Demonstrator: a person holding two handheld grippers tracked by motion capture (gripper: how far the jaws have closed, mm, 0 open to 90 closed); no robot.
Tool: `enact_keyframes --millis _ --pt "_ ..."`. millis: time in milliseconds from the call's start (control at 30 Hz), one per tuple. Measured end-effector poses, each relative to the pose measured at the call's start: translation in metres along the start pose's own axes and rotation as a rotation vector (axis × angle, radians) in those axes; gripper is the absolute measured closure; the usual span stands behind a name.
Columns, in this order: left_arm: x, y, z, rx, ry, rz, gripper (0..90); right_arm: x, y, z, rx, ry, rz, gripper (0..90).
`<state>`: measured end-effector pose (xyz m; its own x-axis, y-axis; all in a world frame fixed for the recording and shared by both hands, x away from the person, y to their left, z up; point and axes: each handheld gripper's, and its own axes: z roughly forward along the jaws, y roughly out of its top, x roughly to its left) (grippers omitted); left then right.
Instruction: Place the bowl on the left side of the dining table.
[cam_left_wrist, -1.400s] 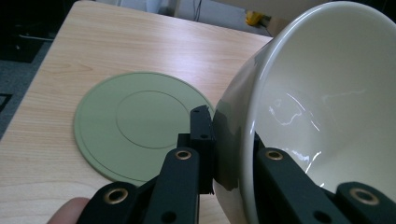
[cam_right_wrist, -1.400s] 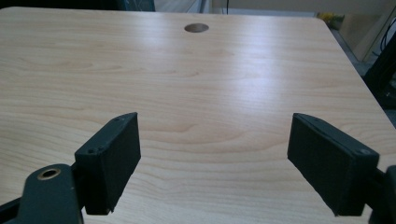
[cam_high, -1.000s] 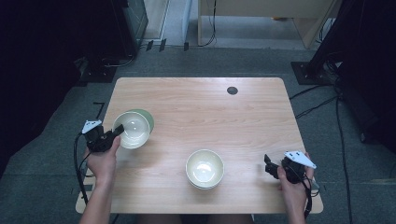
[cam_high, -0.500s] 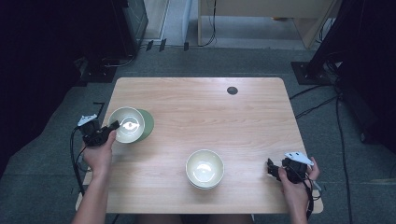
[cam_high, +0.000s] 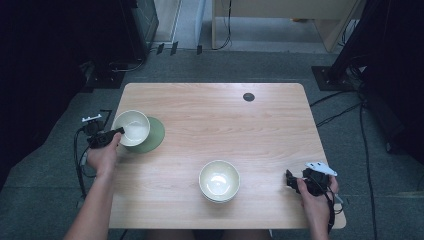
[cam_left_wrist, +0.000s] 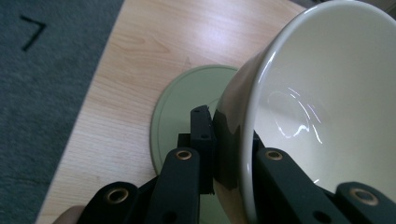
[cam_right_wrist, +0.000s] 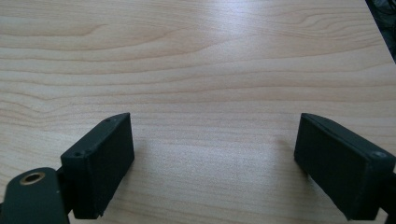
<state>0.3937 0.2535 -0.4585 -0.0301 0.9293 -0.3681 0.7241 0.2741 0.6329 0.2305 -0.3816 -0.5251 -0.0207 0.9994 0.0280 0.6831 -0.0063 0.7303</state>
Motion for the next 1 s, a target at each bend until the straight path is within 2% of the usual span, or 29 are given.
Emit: enact_keyframes --millis 167,267,333,400,533,600,733,900,1000 --pt "0.001 0.006 0.016 0.069 0.012 -0.041 83.8 0.0 0.0 0.0 0.001 -0.001 0.0 11.3" --pt "-0.001 0.009 0.024 0.103 0.033 -0.044 83.7 0.0 0.001 0.001 0.003 -0.004 0.002 10.3" --pt "0.0 0.01 0.029 0.118 0.029 -0.071 83.8 0.0 0.001 0.001 0.003 -0.004 0.003 10.1" --pt "0.0 0.011 0.032 0.122 0.023 -0.098 83.8 0.0 0.001 0.001 0.004 -0.004 0.004 10.1" --pt "-0.002 0.009 0.038 0.139 0.045 -0.101 83.8 0.0 0.001 0.001 0.004 -0.004 0.004 10.1" --pt "-0.001 0.009 0.039 0.139 0.04 -0.122 83.6 0.0 0.001 0.001 0.004 -0.004 0.004 10.1" --pt "-0.002 0.011 0.04 0.133 0.062 -0.143 83.0 0.001 0.001 0.001 0.004 -0.005 0.005 9.8" --pt "-0.009 0.018 0.038 0.132 0.064 -0.081 70.6 0.0 0.001 0.002 0.006 -0.007 0.007 8.6" --pt "-0.01 0.019 0.035 0.121 0.026 -0.083 57.3 0.0 0.001 0.002 0.007 -0.008 0.007 8.5"
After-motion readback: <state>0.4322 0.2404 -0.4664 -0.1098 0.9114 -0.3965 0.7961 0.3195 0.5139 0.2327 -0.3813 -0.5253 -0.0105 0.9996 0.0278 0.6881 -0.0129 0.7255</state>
